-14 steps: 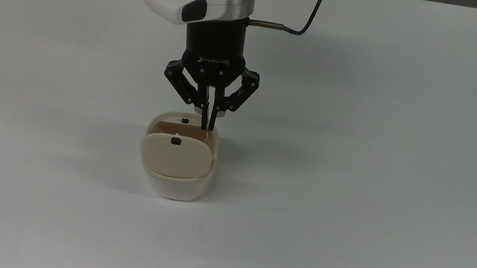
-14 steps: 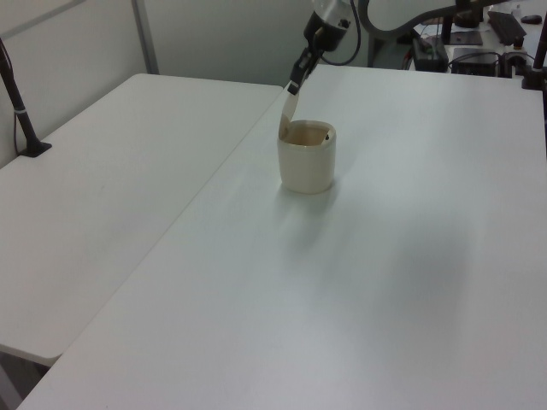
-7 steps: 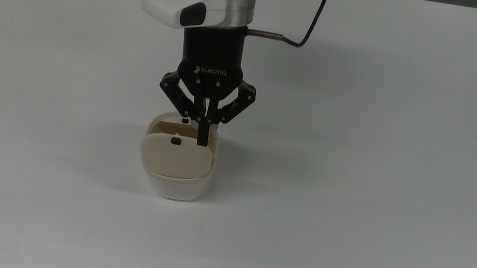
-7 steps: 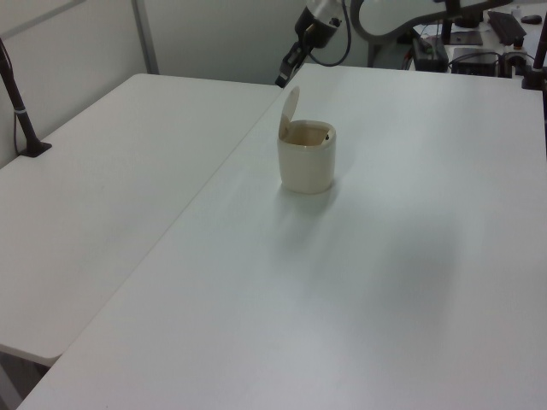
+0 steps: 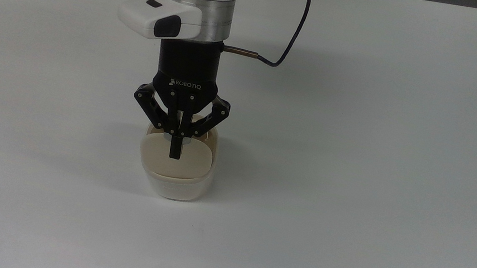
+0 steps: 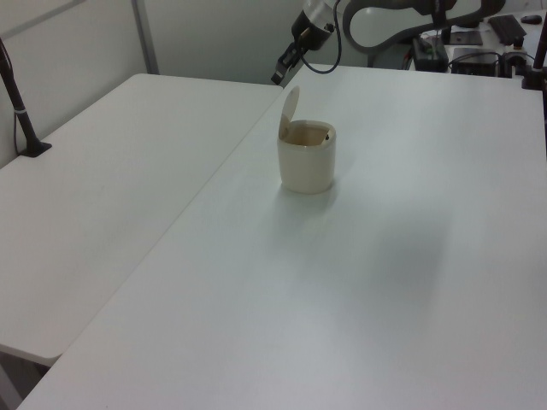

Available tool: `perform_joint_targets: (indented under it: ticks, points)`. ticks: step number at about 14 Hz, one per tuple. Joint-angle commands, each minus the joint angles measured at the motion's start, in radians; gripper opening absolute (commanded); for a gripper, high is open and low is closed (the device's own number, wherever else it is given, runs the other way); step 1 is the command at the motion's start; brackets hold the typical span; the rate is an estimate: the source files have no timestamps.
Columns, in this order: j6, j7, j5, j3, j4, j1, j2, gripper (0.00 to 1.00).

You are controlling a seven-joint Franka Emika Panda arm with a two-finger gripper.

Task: Close the trash bin
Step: 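Push the raised lid down with the gripper fingers until it shuts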

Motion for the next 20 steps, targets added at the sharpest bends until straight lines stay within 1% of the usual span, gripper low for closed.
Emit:
perform_joint_targets:
  ticks: [1,2,5,7,9,11,13,15,18,20]
  points:
    - [-0.01,-0.031,0.013,-0.044,-0.062,0.025,-0.033,0.0]
    - [-0.048,-0.044,0.013,-0.045,-0.064,0.025,-0.035,0.0]
    - [-0.065,-0.05,0.013,-0.045,-0.064,0.027,-0.035,0.0]
    - [-0.108,-0.051,0.013,-0.045,-0.064,0.027,-0.036,0.0]
    - [-0.185,-0.054,0.015,-0.045,-0.064,0.03,-0.044,0.0]
    - [-0.281,-0.09,0.016,-0.045,-0.066,0.045,-0.045,0.0]
    - [-0.3,-0.091,0.015,-0.045,-0.078,0.047,-0.044,0.0]
    - [-0.3,-0.114,0.012,-0.044,-0.122,0.052,-0.044,0.0]
    - [-0.296,-0.117,0.012,-0.041,-0.157,0.052,-0.028,0.0]
    - [-0.294,-0.117,0.012,-0.038,-0.162,0.056,-0.015,0.0]
